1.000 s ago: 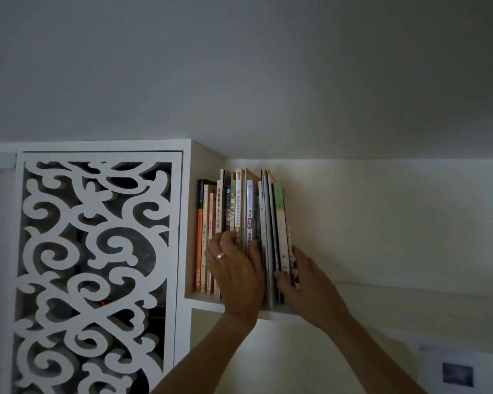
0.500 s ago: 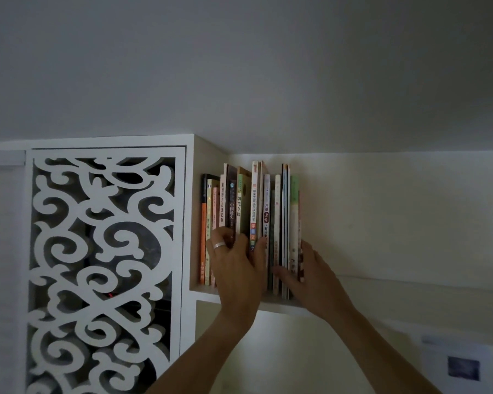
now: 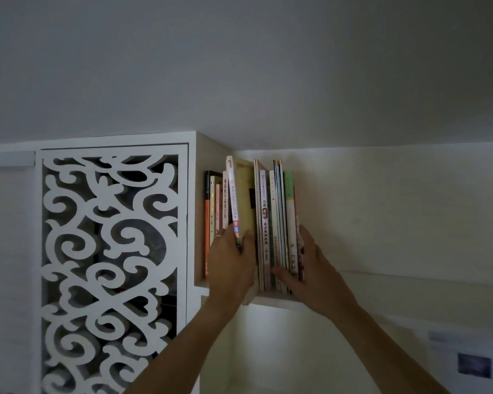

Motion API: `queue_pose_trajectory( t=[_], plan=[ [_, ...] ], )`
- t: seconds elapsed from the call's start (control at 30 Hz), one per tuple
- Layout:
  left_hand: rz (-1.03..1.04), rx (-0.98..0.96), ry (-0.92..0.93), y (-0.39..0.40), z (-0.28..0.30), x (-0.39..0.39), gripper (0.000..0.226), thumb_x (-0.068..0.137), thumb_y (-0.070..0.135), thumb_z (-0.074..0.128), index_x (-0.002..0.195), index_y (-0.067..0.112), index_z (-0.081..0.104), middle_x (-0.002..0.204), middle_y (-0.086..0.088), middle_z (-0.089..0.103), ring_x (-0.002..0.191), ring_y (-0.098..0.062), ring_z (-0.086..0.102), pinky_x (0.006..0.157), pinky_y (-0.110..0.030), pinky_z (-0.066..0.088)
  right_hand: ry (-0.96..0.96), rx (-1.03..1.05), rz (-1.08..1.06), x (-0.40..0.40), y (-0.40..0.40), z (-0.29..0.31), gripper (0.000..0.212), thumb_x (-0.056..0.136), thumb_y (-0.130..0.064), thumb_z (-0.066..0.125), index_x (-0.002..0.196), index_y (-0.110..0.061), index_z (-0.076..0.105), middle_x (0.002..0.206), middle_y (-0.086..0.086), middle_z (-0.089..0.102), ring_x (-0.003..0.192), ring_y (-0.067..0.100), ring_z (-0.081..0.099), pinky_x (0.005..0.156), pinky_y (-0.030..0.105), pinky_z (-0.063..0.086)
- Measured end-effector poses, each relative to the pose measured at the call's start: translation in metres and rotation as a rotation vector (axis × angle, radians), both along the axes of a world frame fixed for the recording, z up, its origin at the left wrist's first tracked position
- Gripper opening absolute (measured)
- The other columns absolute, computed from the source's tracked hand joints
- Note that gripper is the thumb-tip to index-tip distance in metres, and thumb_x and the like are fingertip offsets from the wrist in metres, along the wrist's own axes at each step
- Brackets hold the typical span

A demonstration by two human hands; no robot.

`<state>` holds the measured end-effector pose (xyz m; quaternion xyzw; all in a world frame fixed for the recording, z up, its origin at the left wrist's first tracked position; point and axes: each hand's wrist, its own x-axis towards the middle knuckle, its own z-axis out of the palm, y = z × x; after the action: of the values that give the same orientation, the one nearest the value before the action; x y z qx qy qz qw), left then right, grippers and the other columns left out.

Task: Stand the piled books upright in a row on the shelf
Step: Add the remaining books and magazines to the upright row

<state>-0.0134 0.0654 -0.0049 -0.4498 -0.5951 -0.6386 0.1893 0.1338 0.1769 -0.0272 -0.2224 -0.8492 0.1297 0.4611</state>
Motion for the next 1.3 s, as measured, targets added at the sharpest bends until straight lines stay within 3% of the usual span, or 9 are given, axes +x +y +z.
queue_pose_trajectory(
  t=[0.07,0.27,0.33,0.43,0.57,0.83,1.0,1.13,1.3],
  plan=[
    [0.021,0.014,-0.004,-0.006,-0.002,0.0,0.032,0.103,0.038,0.052,0.114,0.011,0.064,0.098,-0.002,0.072,0.077,-0.016,0.072,0.06,-0.023,0.06,-0.002,0.03,-0.022,-0.002,-0.002,0.0,0.105,0.082,-0.077,0.058,0.16,-0.044,-0.003,0.148,0.0,0.047,0.127,0.019,0.058,0.096,0.05,0.058],
    [-0.064,-0.22,0.015,-0.025,0.016,0.013,0.062,0.102,0.014,0.061,0.157,0.02,0.032,0.138,-0.002,0.063,0.114,-0.016,0.068,0.068,-0.006,0.046,0.097,-0.008,-0.035,-0.018,-0.004,-0.003,0.105,0.078,-0.083,0.057,0.16,-0.044,0.005,0.147,-0.002,0.046,0.129,0.02,0.054,0.095,0.053,0.058],
    [-0.011,-0.23,0.064,-0.032,0.019,0.022,0.072,0.104,0.01,0.057,0.164,0.023,0.019,0.137,-0.003,0.064,0.102,-0.006,0.062,0.07,-0.005,0.045,0.118,-0.043,-0.101,-0.023,-0.011,-0.005,0.108,0.075,-0.087,0.058,0.159,-0.042,0.007,0.148,0.001,0.041,0.129,0.025,0.053,0.093,0.057,0.057],
    [0.055,-0.212,0.102,-0.039,0.016,0.026,0.089,0.1,0.003,0.056,0.166,0.034,0.005,0.135,-0.004,0.064,0.098,-0.008,0.062,0.089,-0.025,0.059,0.136,-0.041,-0.173,-0.029,-0.015,-0.008,0.112,0.071,-0.089,0.058,0.158,-0.039,0.007,0.148,0.003,0.035,0.126,0.032,0.055,0.088,0.058,0.059],
    [0.108,-0.212,0.134,-0.052,0.016,0.024,0.098,0.095,0.001,0.061,0.165,0.04,0.004,0.138,-0.007,0.056,0.108,-0.025,0.067,0.089,-0.047,0.062,0.131,-0.05,-0.219,-0.036,-0.019,-0.008,0.115,0.071,-0.089,0.055,0.159,-0.036,0.004,0.149,0.007,0.035,0.126,0.035,0.054,0.088,0.058,0.058],
    [0.118,-0.204,0.135,-0.091,0.016,0.028,0.094,0.096,0.002,0.055,0.164,0.042,0.005,0.141,-0.003,0.056,0.098,-0.014,0.06,0.074,-0.023,0.054,0.235,-0.037,-0.263,-0.06,-0.046,-0.01,0.104,0.088,-0.057,0.062,0.16,-0.038,-0.01,0.165,0.013,0.008,0.14,0.048,0.04,0.098,0.064,0.052],
    [0.071,-0.181,0.142,-0.128,0.017,0.031,0.09,0.094,0.011,0.06,0.165,0.04,0.012,0.142,-0.003,0.057,0.111,-0.02,0.065,0.09,-0.04,0.061,0.335,0.034,-0.377,-0.075,-0.056,-0.009,0.098,0.085,-0.056,0.051,0.164,-0.02,0.006,0.163,0.025,0.013,0.148,0.048,0.021,0.106,0.07,0.04],
    [0.089,-0.085,0.158,-0.153,0.019,0.025,0.077,0.092,0.024,0.05,0.164,0.033,0.025,0.135,-0.003,0.063,0.105,-0.023,0.07,0.081,-0.043,0.063,0.445,0.054,-0.459,-0.093,-0.065,-0.007,0.094,0.086,-0.053,0.051,0.161,-0.009,0.018,0.157,0.026,0.025,0.143,0.045,0.03,0.11,0.068,0.035],
    [0.145,-0.086,0.112,-0.161,0.023,-0.003,0.079,0.094,0.002,0.055,0.163,0.03,0.029,0.123,-0.005,0.068,0.089,-0.02,0.069,0.069,-0.042,0.063,0.444,0.143,-0.525,-0.117,-0.086,0.0,0.098,0.088,-0.073,0.054,0.16,-0.013,0.026,0.162,0.023,0.023,0.15,0.043,0.024,0.119,0.063,0.023]
  ],
)
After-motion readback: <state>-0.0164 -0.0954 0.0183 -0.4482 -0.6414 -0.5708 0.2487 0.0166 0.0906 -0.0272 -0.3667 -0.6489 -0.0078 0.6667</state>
